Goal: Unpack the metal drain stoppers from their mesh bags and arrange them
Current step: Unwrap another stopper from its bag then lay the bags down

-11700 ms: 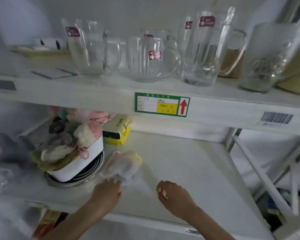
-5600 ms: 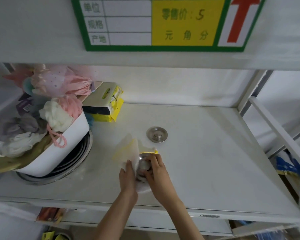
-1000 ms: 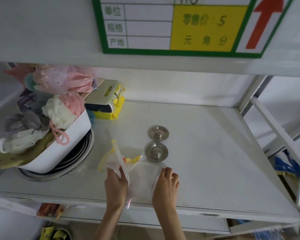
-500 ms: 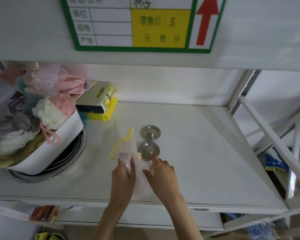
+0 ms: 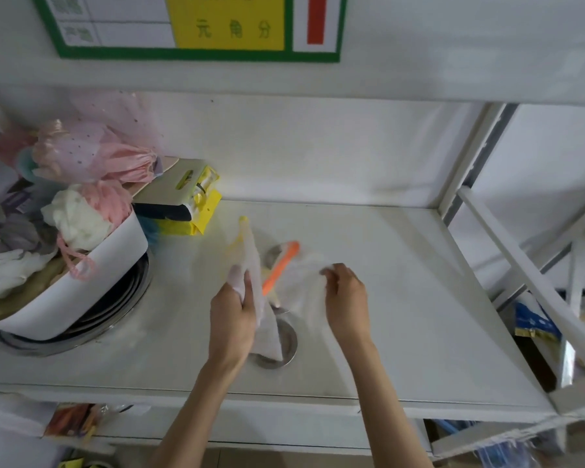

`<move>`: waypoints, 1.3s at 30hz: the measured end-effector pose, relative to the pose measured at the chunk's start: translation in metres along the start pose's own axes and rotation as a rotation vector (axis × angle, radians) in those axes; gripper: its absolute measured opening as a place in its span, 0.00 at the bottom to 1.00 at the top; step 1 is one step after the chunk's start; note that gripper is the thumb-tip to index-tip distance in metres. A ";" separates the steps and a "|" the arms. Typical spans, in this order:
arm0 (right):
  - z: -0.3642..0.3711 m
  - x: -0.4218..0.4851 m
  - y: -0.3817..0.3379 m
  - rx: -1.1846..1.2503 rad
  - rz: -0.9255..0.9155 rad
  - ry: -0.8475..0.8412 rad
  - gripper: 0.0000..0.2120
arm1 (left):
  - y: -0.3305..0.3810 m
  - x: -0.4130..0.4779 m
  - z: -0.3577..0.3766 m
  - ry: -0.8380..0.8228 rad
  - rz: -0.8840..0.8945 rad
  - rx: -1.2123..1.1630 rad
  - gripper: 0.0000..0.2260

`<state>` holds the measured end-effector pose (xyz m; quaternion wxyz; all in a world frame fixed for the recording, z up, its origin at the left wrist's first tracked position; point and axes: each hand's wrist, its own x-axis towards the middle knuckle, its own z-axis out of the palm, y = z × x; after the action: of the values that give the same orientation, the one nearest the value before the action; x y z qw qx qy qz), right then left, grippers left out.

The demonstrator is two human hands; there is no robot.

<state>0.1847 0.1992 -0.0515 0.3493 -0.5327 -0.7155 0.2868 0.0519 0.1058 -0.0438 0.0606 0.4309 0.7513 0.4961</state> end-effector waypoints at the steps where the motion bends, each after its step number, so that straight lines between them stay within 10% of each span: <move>1: 0.002 0.011 0.008 0.025 0.043 0.032 0.09 | -0.001 0.002 0.000 0.018 0.005 0.029 0.10; 7: 0.026 0.076 0.055 -0.211 0.355 -0.103 0.12 | 0.000 0.005 0.008 -0.010 -0.043 0.043 0.06; 14: 0.025 0.093 0.063 -0.604 0.191 -0.045 0.20 | 0.004 0.015 0.025 -0.051 0.051 0.170 0.12; 22: -0.026 0.018 -0.013 0.330 0.115 -0.333 0.16 | 0.019 -0.005 0.054 -0.179 0.037 0.133 0.17; 32: -0.055 0.069 0.056 0.247 0.077 0.185 0.17 | 0.034 -0.006 0.066 -0.173 0.180 0.011 0.16; 39: -0.052 0.119 0.140 -0.275 0.292 0.003 0.18 | 0.032 -0.009 0.072 -0.129 0.158 -0.052 0.17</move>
<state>0.2829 0.3535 -0.1071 0.2288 -0.6739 -0.6626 0.2333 0.1138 0.1538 -0.0570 0.0807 0.5180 0.6963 0.4902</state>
